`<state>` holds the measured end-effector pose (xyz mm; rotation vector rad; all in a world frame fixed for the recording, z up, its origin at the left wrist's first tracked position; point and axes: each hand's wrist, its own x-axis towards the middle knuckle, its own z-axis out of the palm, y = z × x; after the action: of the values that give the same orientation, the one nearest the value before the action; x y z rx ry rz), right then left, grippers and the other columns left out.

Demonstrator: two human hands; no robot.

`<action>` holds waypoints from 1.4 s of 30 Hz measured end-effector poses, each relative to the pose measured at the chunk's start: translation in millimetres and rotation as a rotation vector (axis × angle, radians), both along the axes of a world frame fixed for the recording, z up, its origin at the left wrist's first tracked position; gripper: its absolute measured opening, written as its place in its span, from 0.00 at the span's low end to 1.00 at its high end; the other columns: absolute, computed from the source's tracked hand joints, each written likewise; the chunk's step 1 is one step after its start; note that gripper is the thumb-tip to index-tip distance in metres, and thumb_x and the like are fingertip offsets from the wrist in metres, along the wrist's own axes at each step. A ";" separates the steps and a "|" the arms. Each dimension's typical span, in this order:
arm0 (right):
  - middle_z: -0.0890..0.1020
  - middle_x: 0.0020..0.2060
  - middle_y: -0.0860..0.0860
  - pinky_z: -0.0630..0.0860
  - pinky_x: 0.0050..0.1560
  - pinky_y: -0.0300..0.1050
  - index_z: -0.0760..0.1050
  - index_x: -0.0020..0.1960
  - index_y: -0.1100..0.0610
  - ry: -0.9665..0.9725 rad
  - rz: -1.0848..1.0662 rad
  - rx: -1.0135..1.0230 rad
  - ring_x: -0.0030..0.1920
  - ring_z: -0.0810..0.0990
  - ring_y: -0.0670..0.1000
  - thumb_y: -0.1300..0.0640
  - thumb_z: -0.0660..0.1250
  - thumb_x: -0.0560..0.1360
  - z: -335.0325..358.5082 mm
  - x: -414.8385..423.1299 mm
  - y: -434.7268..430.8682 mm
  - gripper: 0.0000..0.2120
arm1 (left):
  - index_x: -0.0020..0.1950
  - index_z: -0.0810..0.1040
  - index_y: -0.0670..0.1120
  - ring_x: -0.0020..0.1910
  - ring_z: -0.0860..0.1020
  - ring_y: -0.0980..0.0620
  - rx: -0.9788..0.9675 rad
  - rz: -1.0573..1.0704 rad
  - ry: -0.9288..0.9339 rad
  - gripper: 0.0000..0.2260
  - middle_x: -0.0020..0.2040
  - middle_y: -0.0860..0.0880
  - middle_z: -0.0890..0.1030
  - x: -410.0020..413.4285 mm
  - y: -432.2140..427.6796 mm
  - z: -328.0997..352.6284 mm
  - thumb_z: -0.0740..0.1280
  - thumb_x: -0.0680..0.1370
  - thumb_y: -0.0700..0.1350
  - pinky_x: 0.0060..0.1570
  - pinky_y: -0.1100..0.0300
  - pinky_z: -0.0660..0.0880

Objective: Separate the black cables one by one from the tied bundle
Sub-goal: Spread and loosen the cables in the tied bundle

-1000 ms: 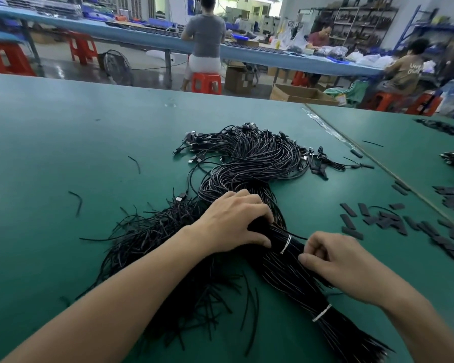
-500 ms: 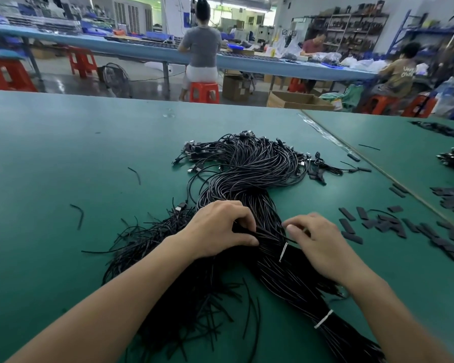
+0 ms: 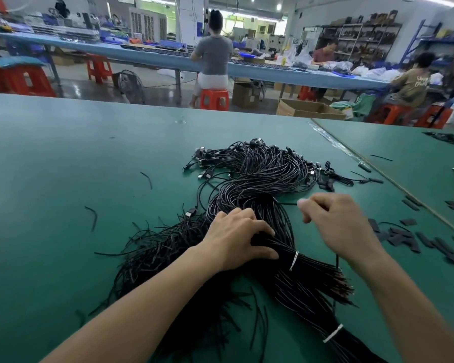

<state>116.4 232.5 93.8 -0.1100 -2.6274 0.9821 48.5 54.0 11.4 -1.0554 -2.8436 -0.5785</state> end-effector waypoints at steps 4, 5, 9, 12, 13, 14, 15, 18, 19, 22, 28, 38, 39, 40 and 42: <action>0.64 0.18 0.43 0.58 0.23 0.30 0.67 0.25 0.55 0.052 0.340 -0.200 0.20 0.60 0.41 0.54 0.68 0.74 29.2 59.1 -38.2 0.20 | 0.61 0.77 0.61 0.51 0.68 0.53 0.002 0.023 -0.038 0.28 0.44 0.59 0.64 0.0 3.8 0.0 0.58 0.68 0.74 0.49 0.53 0.61; 0.64 0.19 0.42 0.58 0.24 0.30 0.67 0.25 0.53 0.009 0.468 -0.234 0.21 0.61 0.39 0.52 0.68 0.71 30.9 75.9 -46.4 0.18 | 0.61 0.77 0.61 0.52 0.68 0.53 0.011 0.035 -0.054 0.29 0.44 0.59 0.63 1.0 2.9 0.4 0.56 0.67 0.74 0.49 0.53 0.61; 0.66 0.22 0.41 0.58 0.28 0.33 0.68 0.28 0.46 -0.033 0.740 -0.185 0.25 0.65 0.39 0.51 0.67 0.70 28.9 111.8 -53.9 0.14 | 0.66 0.75 0.63 0.57 0.70 0.53 -0.001 0.066 -0.096 0.26 0.50 0.58 0.68 4.1 4.2 3.1 0.65 0.71 0.71 0.56 0.51 0.65; 0.65 0.21 0.44 0.58 0.26 0.35 0.72 0.30 0.47 0.145 0.546 -0.266 0.23 0.63 0.41 0.46 0.67 0.74 40.4 116.3 -47.1 0.15 | 0.70 0.69 0.64 0.57 0.71 0.51 0.017 0.088 -0.077 0.29 0.50 0.58 0.68 8.8 4.8 5.2 0.64 0.71 0.71 0.58 0.50 0.66; 0.64 0.21 0.46 0.57 0.24 0.36 0.73 0.32 0.49 0.206 0.469 -0.292 0.23 0.61 0.41 0.41 0.66 0.75 45.4 113.7 -42.7 0.17 | 0.72 0.66 0.66 0.56 0.71 0.51 0.042 0.079 -0.055 0.30 0.50 0.58 0.68 10.9 3.7 5.2 0.64 0.71 0.71 0.57 0.50 0.66; 0.63 0.21 0.47 0.56 0.23 0.37 0.75 0.34 0.50 0.250 0.389 -0.294 0.22 0.60 0.42 0.35 0.64 0.75 50.7 109.1 -38.6 0.21 | 0.73 0.63 0.67 0.55 0.71 0.51 0.057 0.056 -0.022 0.32 0.50 0.57 0.69 13.6 3.5 5.5 0.65 0.70 0.71 0.57 0.50 0.67; 0.63 0.21 0.49 0.56 0.23 0.39 0.77 0.37 0.50 0.273 0.313 -0.283 0.22 0.59 0.44 0.32 0.62 0.74 55.5 100.5 -33.8 0.23 | 0.73 0.61 0.69 0.54 0.70 0.52 0.067 0.020 0.007 0.33 0.52 0.56 0.70 16.6 4.5 6.5 0.67 0.70 0.71 0.57 0.50 0.67; 0.68 0.21 0.50 0.65 0.27 0.47 0.80 0.40 0.48 0.243 0.194 -0.190 0.22 0.62 0.49 0.34 0.61 0.74 63.0 61.2 -19.8 0.20 | 0.68 0.71 0.67 0.56 0.71 0.55 0.212 -0.114 0.010 0.23 0.58 0.58 0.74 29.9 16.4 16.7 0.65 0.73 0.69 0.60 0.49 0.67; 0.70 0.23 0.52 0.66 0.28 0.47 0.80 0.40 0.49 0.240 0.182 -0.153 0.22 0.63 0.50 0.35 0.60 0.74 64.7 50.4 -16.7 0.19 | 0.60 0.80 0.62 0.56 0.74 0.57 0.320 -0.153 -0.023 0.17 0.57 0.58 0.78 34.8 20.8 22.9 0.62 0.76 0.67 0.61 0.50 0.69; 0.65 0.22 0.51 0.57 0.26 0.42 0.79 0.40 0.51 0.332 0.175 -0.200 0.22 0.58 0.47 0.38 0.63 0.78 73.2 39.0 -2.4 0.18 | 0.28 0.80 0.50 0.40 0.83 0.50 0.773 -0.077 -0.358 0.29 0.37 0.48 0.85 36.4 20.6 48.8 0.55 0.81 0.62 0.52 0.49 0.77; 0.68 0.22 0.45 0.59 0.23 0.40 0.82 0.44 0.48 0.332 0.292 -0.182 0.24 0.60 0.46 0.37 0.66 0.76 77.2 51.3 21.3 0.16 | 0.30 0.61 0.50 0.23 0.61 0.53 1.530 0.620 -0.057 0.24 0.25 0.51 0.60 -10.1 -38.9 121.5 0.57 0.84 0.55 0.32 0.51 0.66; 0.84 0.30 0.51 0.78 0.36 0.44 0.82 0.36 0.55 -0.482 -0.002 -0.065 0.32 0.82 0.50 0.36 0.59 0.76 -22.7 66.5 75.0 0.26 | 0.65 0.69 0.47 0.61 0.68 0.41 -0.011 0.789 0.151 0.19 0.62 0.42 0.67 -24.8 -90.5 73.5 0.69 0.75 0.44 0.64 0.46 0.65; 0.83 0.28 0.51 0.77 0.33 0.42 0.81 0.34 0.57 -0.403 -0.085 -0.121 0.29 0.82 0.51 0.34 0.57 0.75 -24.6 66.4 71.7 0.29 | 0.70 0.65 0.47 0.65 0.65 0.41 -0.096 0.750 0.152 0.27 0.64 0.42 0.63 -20.7 -84.5 67.7 0.69 0.73 0.42 0.69 0.43 0.59; 0.81 0.25 0.51 0.76 0.29 0.42 0.79 0.34 0.57 -0.329 -0.144 -0.139 0.26 0.80 0.51 0.31 0.55 0.73 -24.4 65.4 64.4 0.31 | 0.73 0.60 0.49 0.68 0.61 0.41 -0.119 0.690 0.179 0.34 0.67 0.43 0.59 -15.2 -75.1 62.5 0.69 0.70 0.40 0.73 0.41 0.53; 0.77 0.21 0.50 0.78 0.31 0.46 0.75 0.34 0.55 -0.211 -0.147 -0.033 0.25 0.78 0.52 0.28 0.50 0.73 -21.8 61.1 41.4 0.33 | 0.76 0.54 0.52 0.71 0.60 0.44 -0.076 0.519 0.301 0.41 0.70 0.46 0.58 -1.2 -51.8 54.7 0.68 0.68 0.36 0.76 0.39 0.45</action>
<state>177.5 273.8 72.0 -0.4301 -2.7445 1.0123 47.4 2.1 66.1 -0.3348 -2.7132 -0.2436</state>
